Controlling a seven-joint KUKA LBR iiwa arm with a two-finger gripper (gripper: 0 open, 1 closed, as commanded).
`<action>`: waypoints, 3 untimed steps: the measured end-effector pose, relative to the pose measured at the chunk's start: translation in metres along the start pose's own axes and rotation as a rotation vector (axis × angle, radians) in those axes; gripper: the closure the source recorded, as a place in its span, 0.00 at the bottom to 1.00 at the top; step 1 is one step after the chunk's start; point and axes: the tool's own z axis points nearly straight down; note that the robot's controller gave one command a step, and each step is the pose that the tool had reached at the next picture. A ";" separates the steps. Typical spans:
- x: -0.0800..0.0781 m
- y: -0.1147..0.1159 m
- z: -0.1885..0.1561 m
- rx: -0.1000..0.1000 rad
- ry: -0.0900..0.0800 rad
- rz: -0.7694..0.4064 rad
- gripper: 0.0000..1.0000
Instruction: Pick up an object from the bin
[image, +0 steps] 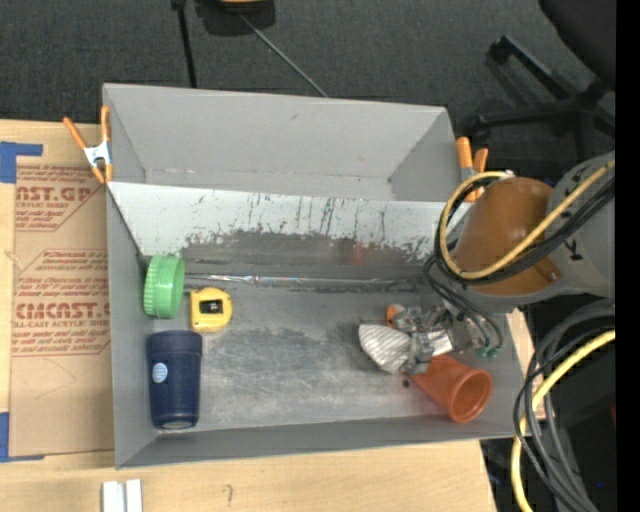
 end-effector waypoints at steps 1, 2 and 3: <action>-0.002 0.000 -0.018 0.003 -0.008 0.000 1.00; -0.002 0.000 -0.026 0.004 -0.010 0.000 1.00; -0.002 0.000 -0.029 0.004 -0.008 0.000 1.00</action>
Offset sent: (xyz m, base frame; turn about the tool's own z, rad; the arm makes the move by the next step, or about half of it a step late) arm 0.0002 0.0000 0.0272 0.0000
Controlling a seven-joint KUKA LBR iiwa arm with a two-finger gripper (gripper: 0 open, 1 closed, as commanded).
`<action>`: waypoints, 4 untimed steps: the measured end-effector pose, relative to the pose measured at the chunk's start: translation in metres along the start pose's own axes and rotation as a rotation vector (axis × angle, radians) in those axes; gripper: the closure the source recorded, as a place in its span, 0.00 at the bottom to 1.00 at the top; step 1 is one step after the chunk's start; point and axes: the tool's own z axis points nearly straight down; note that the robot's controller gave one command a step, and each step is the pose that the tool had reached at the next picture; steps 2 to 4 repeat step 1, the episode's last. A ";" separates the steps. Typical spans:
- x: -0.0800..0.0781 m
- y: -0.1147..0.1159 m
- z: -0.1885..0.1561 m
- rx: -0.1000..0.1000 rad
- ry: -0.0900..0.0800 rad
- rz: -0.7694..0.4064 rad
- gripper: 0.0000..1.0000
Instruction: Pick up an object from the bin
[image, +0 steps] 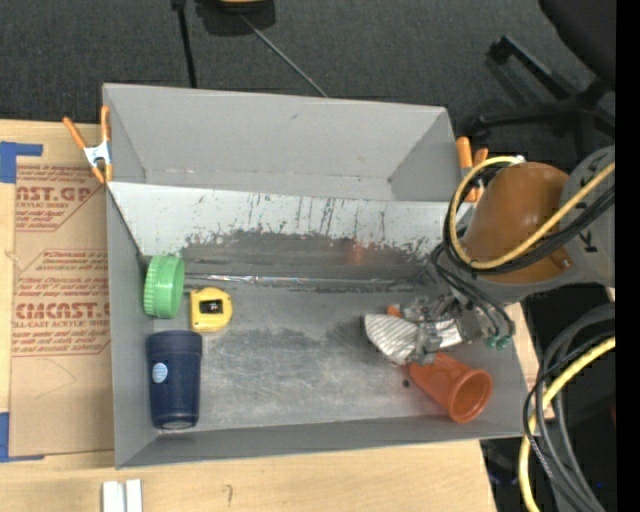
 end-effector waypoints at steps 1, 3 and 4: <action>0.001 0.000 -0.006 -0.001 0.005 0.000 1.00; 0.001 0.000 -0.006 -0.001 0.005 0.000 1.00; 0.001 0.000 -0.006 -0.001 0.005 0.000 1.00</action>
Offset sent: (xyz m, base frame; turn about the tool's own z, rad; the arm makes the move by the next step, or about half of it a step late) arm 0.0000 -0.0001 0.0548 0.0000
